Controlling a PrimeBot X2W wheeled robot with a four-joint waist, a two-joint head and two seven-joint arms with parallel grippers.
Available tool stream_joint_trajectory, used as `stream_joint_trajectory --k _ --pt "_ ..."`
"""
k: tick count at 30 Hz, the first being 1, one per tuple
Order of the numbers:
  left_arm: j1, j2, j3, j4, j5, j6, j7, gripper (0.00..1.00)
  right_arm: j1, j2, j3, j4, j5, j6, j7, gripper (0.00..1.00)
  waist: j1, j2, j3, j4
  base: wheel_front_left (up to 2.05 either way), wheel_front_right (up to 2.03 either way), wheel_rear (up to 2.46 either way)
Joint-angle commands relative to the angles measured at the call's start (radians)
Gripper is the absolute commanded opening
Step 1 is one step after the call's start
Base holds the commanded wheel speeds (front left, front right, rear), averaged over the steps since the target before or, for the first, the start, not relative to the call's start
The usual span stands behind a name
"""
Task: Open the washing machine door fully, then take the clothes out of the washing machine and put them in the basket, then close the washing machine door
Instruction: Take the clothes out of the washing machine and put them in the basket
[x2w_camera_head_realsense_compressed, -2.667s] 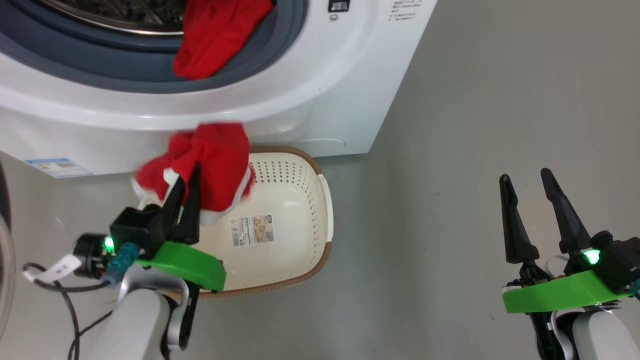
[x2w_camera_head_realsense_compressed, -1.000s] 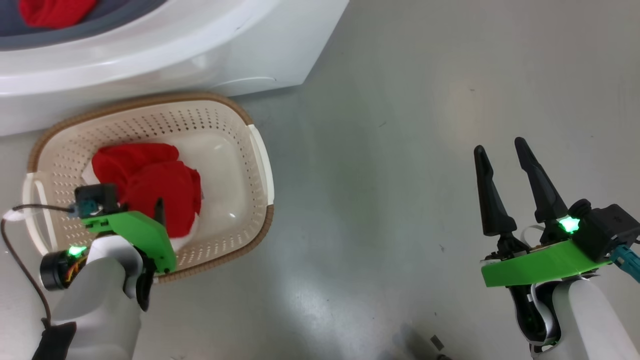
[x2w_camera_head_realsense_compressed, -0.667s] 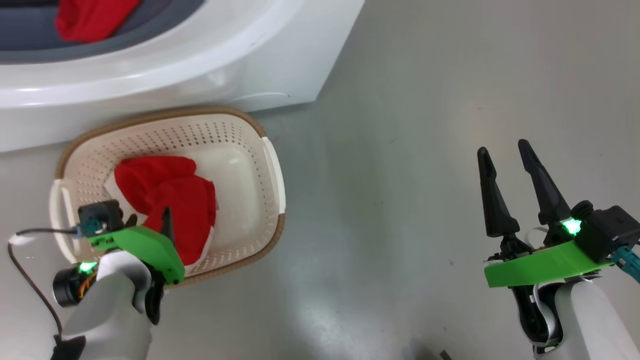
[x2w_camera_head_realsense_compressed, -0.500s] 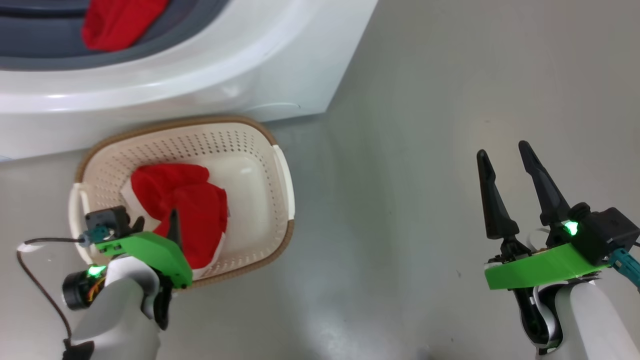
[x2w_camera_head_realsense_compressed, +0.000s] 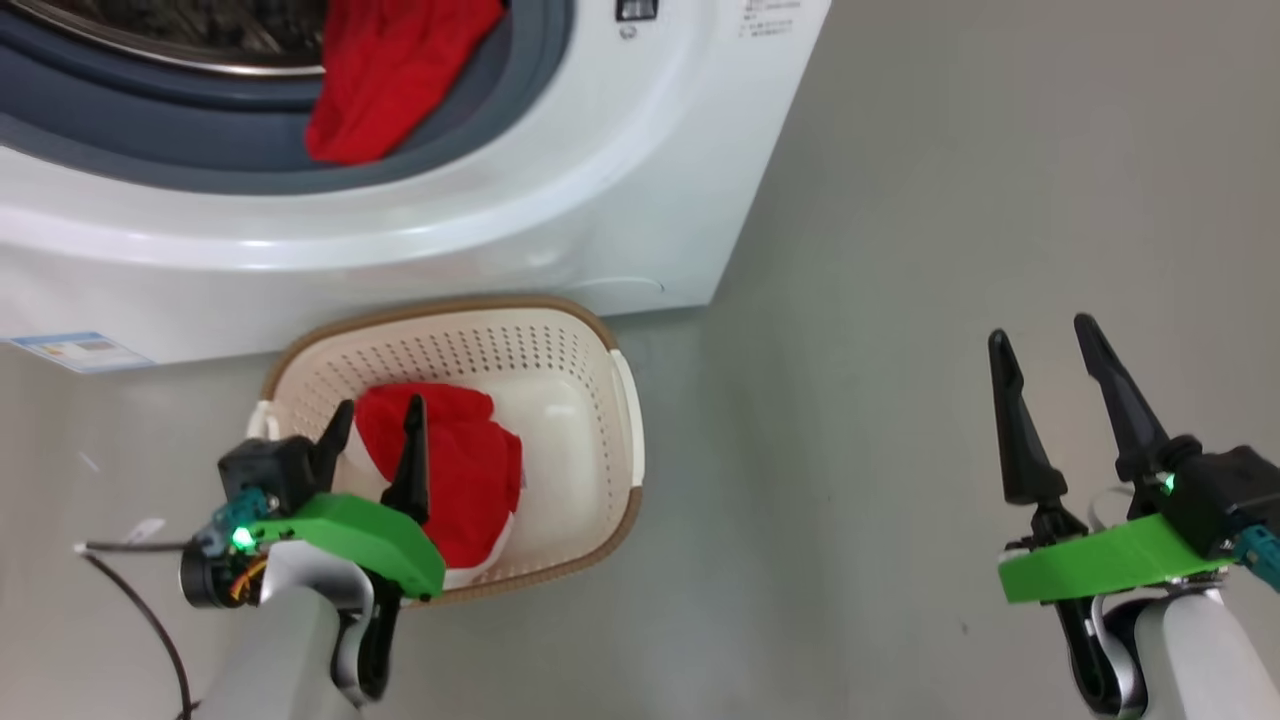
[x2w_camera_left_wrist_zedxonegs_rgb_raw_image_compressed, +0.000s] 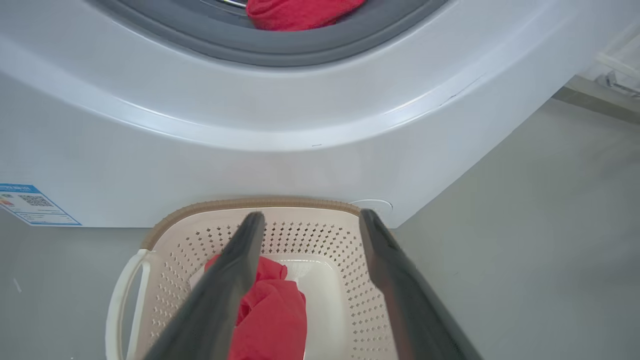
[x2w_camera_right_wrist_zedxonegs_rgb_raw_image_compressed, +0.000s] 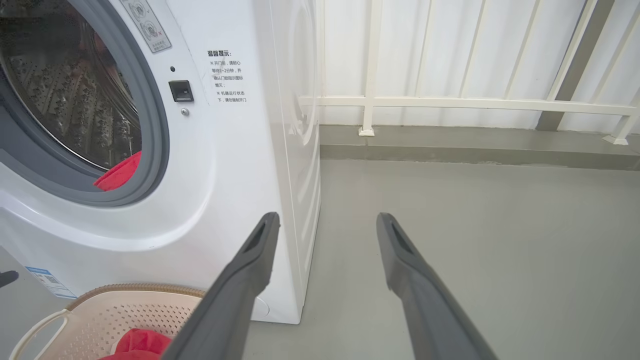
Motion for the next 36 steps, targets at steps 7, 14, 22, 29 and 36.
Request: stream_joint_trajectory --k 7,14,22,29,36 --pt "0.141 -0.005 0.094 -0.226 0.059 0.014 -0.012 1.00 0.044 -0.011 0.000 -0.021 -0.048 0.000 -0.006 1.00 0.0000 0.0000 -0.117 0.059 0.00 0.00 0.00" --pt "0.208 -0.013 0.133 -0.356 0.099 0.034 -0.012 1.00 0.066 -0.011 -0.012 -0.019 -0.049 0.000 -0.005 1.00 0.0000 0.0000 -0.173 0.075 0.00 0.00 0.00" --pt "0.315 -0.018 0.161 -0.506 0.159 0.063 -0.012 1.00 0.111 -0.011 -0.035 -0.024 -0.056 0.000 -0.006 1.00 0.0000 0.0000 -0.249 0.090 0.00 0.00 0.00" --pt "0.398 -0.020 0.152 -0.588 0.201 0.081 -0.012 1.00 0.171 -0.011 -0.069 -0.043 -0.059 0.000 -0.006 1.00 0.0000 0.0000 -0.307 0.103 0.00 0.00 0.00" --pt "0.468 -0.008 0.164 -0.678 0.241 0.100 -0.012 1.00 0.224 -0.011 -0.076 -0.063 -0.054 0.000 -0.003 1.00 0.0000 0.0000 -0.349 0.106 0.00 0.00 0.00"
